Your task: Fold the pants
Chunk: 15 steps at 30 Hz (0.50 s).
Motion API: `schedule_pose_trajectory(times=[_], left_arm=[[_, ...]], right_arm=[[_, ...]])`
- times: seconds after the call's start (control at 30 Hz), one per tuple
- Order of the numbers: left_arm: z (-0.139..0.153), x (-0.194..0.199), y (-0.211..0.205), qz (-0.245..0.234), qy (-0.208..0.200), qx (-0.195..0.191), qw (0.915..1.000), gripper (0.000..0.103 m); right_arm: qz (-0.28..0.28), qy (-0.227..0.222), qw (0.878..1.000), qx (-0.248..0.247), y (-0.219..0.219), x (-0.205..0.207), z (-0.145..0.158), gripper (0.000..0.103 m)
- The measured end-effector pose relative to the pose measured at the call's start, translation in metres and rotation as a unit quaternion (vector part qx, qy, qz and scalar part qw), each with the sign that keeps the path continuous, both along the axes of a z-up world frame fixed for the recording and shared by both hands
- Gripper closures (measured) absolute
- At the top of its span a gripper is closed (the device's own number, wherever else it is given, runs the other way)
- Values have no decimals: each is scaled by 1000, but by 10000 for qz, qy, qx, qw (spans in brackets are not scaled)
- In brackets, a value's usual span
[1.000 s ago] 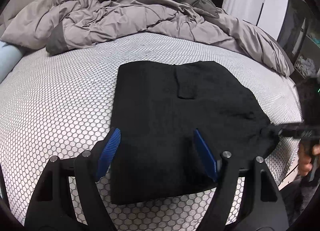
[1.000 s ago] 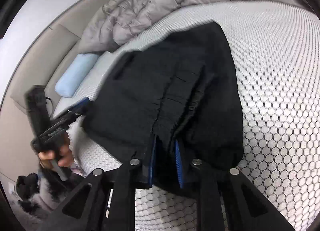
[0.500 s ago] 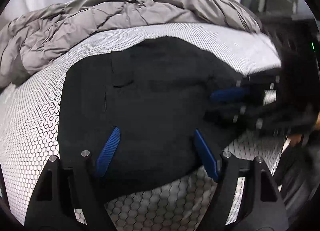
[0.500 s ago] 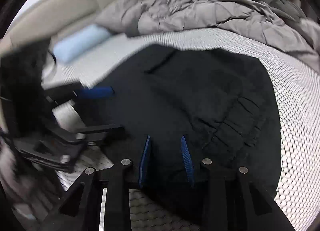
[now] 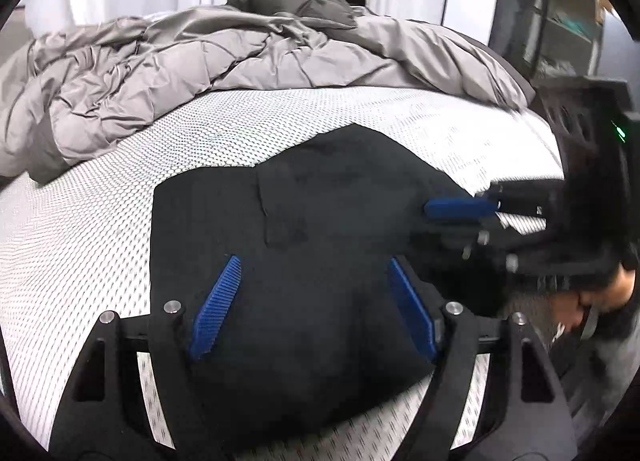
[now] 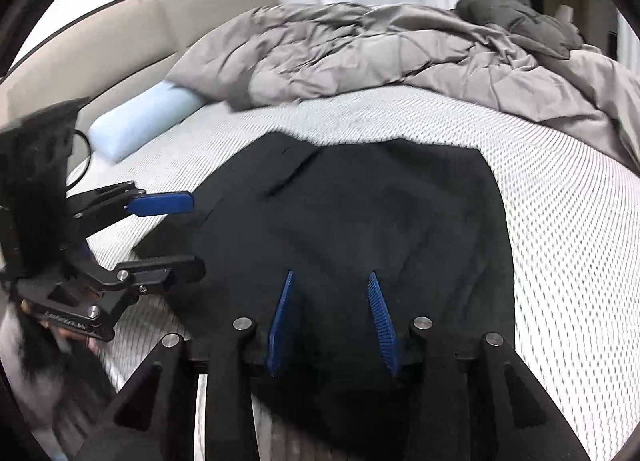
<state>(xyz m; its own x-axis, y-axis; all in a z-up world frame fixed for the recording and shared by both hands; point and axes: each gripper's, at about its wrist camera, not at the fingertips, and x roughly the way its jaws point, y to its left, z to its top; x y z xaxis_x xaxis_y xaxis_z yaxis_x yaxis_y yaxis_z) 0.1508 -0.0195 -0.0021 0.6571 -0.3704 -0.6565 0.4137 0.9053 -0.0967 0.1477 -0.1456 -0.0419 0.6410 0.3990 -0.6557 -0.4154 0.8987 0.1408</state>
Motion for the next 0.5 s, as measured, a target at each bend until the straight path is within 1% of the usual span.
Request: schedule_pose_trajectory(times=[0.07, 0.1, 0.13, 0.17, 0.2, 0.23, 0.27, 0.3, 0.33, 0.4, 0.47, 0.5], left_arm=[[-15, 23, 0, -138, 401, 55, 9991, 29], [-24, 34, 1, -148, 550, 198, 9982, 29], [-30, 37, 3, -173, 533, 308, 9980, 29], [-32, 37, 5, -206, 515, 283, 9981, 30], [-30, 35, 9, -218, 511, 284, 9981, 29], [-29, 32, 12, -199, 502, 316, 9980, 29], [-29, 28, 15, -163, 487, 359, 9980, 29], [-29, 26, 19, -70, 472, 447, 9979, 29], [-29, 23, 23, 12, 474, 449, 9979, 29], [-23, 18, 31, 139, 439, 316, 9984, 29], [-10, 20, 35, 209, 173, 125, 9996, 29], [-6, 27, 32, 313, 83, 148, 9994, 29]], right_arm=[[49, 115, 9999, 16, 12, 18, 0, 64], [17, 228, 9997, -96, 17, 27, -6, 64], [-41, 316, 9989, -335, 22, 34, -12, 64], [-154, 381, 9970, -658, 24, 38, -19, 68], [-317, 344, 9938, -1011, 23, 39, -25, 71], [-431, 254, 9911, -1236, 21, 37, -26, 71], [-428, 228, 9904, -1293, 18, 33, -24, 71], [-389, 244, 9905, -1297, 15, 28, -22, 71], [-368, 205, 9906, -1303, 12, 24, -20, 71], [-330, 94, 9916, -1245, 12, 18, -15, 69], [-252, 70, 9951, -950, 12, 17, -10, 68], [-150, 125, 9974, -689, 15, 20, -6, 68]])
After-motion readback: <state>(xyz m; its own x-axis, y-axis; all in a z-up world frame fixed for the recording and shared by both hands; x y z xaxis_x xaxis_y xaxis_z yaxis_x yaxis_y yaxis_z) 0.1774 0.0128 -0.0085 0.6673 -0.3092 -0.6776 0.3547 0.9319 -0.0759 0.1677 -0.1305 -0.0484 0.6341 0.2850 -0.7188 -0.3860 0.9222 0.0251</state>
